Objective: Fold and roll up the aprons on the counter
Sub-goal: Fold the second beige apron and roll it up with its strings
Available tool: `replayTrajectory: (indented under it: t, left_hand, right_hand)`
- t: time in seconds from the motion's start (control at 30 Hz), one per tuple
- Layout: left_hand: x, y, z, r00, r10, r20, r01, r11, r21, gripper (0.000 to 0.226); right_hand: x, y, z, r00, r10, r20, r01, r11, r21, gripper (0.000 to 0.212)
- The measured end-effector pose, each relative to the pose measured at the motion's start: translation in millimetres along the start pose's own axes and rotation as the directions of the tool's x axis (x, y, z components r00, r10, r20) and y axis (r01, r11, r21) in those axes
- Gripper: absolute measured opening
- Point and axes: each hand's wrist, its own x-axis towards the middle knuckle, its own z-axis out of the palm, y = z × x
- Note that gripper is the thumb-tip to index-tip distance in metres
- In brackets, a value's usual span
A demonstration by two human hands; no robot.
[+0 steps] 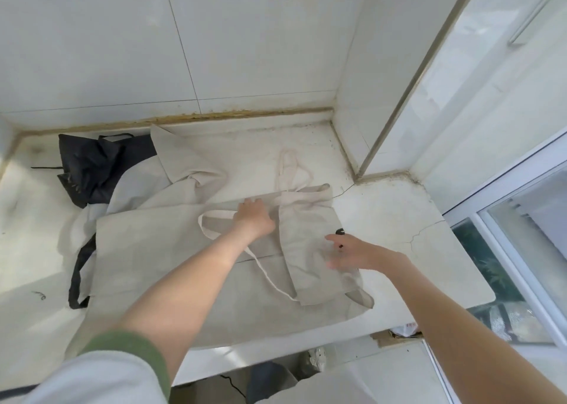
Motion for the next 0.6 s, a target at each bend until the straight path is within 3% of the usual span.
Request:
replayTrajectory:
  t: [0.13, 0.27, 0.33, 0.4, 0.47, 0.6]
  left_hand:
    - [4, 37, 21, 0.968, 0.157, -0.198, -0.157, 0.987, 0.016, 0.055]
    - [31, 59, 7, 0.978, 0.197, -0.065, -0.205, 0.968, -0.146, 0.078]
    - [45, 68, -1, 0.972, 0.231, -0.041, -0.233, 0.972, -0.036, 0.059]
    - [51, 81, -4, 0.962, 0.269, -0.052, -0.265, 0.961, 0.08, 0.044]
    - [51, 93, -1, 0.959, 0.284, -0.001, -0.282, 0.952, 0.12, 0.048]
    - [47, 107, 20, 0.943, 0.33, 0.043, -0.331, 0.914, 0.233, 0.081]
  right_hand:
    - [-18, 23, 22, 0.991, -0.117, -0.067, 0.094, 0.956, -0.279, 0.077]
    - [-36, 43, 42, 0.954, -0.274, -0.123, 0.198, 0.881, -0.429, 0.076]
    - [-40, 53, 49, 0.931, -0.305, -0.2, 0.185, 0.867, -0.462, 0.065]
    - [-44, 60, 55, 0.86, -0.347, -0.374, 0.176, 0.891, -0.419, 0.047]
    - [-48, 62, 58, 0.796, -0.288, -0.532, 0.102, 0.931, -0.351, 0.039]
    - [-52, 67, 53, 0.708, 0.122, -0.696, -0.135, 0.99, 0.037, 0.034]
